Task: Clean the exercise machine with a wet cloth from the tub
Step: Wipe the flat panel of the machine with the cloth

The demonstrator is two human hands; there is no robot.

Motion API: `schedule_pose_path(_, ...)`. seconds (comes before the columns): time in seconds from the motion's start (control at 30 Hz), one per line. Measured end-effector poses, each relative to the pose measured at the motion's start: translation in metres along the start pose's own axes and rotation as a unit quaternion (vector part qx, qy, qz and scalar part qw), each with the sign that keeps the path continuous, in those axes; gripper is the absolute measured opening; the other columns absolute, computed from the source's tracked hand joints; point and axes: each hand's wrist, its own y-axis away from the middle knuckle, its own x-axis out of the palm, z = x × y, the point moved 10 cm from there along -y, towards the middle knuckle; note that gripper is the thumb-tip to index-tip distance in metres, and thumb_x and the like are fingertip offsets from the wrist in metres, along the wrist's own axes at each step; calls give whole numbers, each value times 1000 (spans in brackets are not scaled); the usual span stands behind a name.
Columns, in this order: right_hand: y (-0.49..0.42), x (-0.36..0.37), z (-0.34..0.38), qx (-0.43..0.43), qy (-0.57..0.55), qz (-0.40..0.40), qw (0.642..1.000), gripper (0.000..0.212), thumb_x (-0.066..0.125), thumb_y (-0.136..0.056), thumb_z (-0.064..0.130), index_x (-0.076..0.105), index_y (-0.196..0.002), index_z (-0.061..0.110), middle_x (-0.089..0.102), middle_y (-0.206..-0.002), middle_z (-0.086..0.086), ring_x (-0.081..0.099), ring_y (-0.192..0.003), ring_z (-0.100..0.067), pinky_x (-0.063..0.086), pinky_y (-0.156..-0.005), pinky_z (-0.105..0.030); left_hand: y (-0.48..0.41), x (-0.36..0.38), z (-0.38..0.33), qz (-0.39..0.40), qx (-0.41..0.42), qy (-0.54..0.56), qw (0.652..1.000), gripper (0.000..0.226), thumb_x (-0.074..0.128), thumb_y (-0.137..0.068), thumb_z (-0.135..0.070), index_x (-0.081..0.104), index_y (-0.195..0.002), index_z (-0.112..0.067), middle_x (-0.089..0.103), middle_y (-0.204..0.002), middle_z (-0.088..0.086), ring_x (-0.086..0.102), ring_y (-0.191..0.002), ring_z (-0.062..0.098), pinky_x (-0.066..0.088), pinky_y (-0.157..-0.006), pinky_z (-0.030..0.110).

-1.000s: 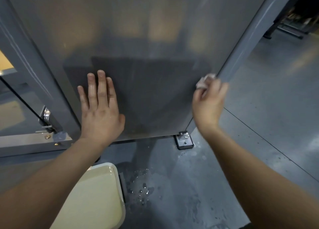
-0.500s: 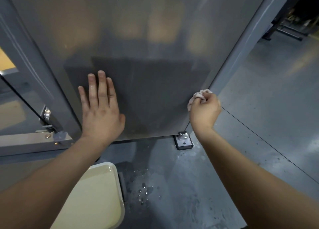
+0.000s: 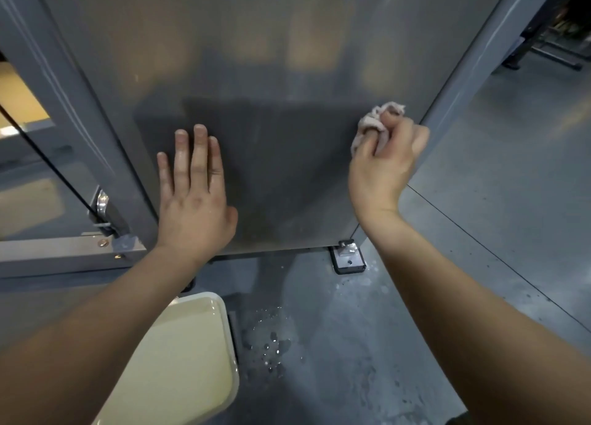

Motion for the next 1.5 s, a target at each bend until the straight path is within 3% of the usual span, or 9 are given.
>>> schedule_pose_path(0.07, 9, 4, 23, -44, 11, -1, 999, 21, 50, -92, -4, 63, -108, -1, 38, -113, -2, 55, -86, -8, 53, -89, -20, 2, -4, 3, -9, 7, -1, 1000, 108, 68, -72, -16, 9, -161, 2, -1, -170, 19, -14, -156, 33, 0, -126, 59)
schedule_pose_path(0.2, 66, 48, 32, -179, 69, 119, 974, 30, 56, -87, -6, 61, -108, 14, 41, -105, 1, 56, -85, -30, 55, -72, -39, 7, -11, 11, -1, 38, -9, 999, 108, 72, -75, -16, 10, -163, -4, -1, -172, 10, -7, -158, 29, 5, -128, 52)
schedule_pose_path(0.37, 158, 102, 2, -326, 196, 356, 853, 17, 56, -93, 14, 70, -102, 14, 53, -99, -11, 54, -88, -34, 52, -48, -41, 12, -19, 14, 5, 66, -21, 998, 104, 68, -75, -15, 14, -163, -7, 3, -172, 8, 1, -159, 28, 13, -127, 51)
schedule_pose_path(0.53, 93, 66, 27, -275, 153, 241, 918, 18, 58, -93, 8, 73, -100, 15, 58, -107, -10, 55, -96, -32, 55, -66, -42, 10, -15, 16, 26, 70, -17, 997, 108, 70, -74, -17, 11, -164, -7, 1, -172, 9, -2, -159, 28, 10, -128, 51)
schedule_pose_path(0.67, 60, 54, 66, -259, 102, 111, 954, 25, 56, -86, -7, 73, -101, 4, 58, -111, -19, 53, -98, -34, 43, -89, -26, 11, -17, 20, 9, 67, -18, 998, 106, 71, -74, -17, 14, -163, -8, 2, -172, 12, 1, -159, 29, 8, -128, 53)
schedule_pose_path(0.93, 105, 103, 85, -392, 124, 285, 866, 26, 55, -93, -3, 74, -104, 10, 64, -110, -12, 53, -96, -35, 50, -80, -49, 6, -26, 37, -7, 44, -14, 999, 106, 70, -72, -13, 16, -163, -7, 3, -171, 13, 2, -159, 30, 13, -127, 54)
schedule_pose_path(1.13, 42, 78, 142, -367, 47, 117, 922, 38, 59, -85, -15, 73, -117, 2, 66, -116, -18, 60, -102, -39, 44, -103, -39, 5, -26, 41, 6, 50, -17, 999, 103, 68, -73, -14, 18, -163, -9, 5, -171, 9, 4, -159, 27, 15, -127, 52)
schedule_pose_path(1.33, 133, 119, 82, -440, 140, 353, 814, 24, 65, -95, 4, 74, -115, 15, 65, -107, -8, 56, -95, -31, 53, -85, -47, 6, -31, 42, 31, 51, -29, 998, 104, 68, -72, -15, 18, -163, -10, 7, -172, 8, 6, -159, 25, 19, -126, 51)
schedule_pose_path(1.5, 61, 89, 160, -423, 47, 171, 889, 25, 57, -97, 1, 77, -111, 7, 68, -108, -15, 61, -97, -37, 51, -90, -46, 8, -31, 46, 63, 52, -44, 996, 101, 64, -74, -20, 17, -164, -12, 3, -172, 5, 4, -159, 23, 21, -125, 51)
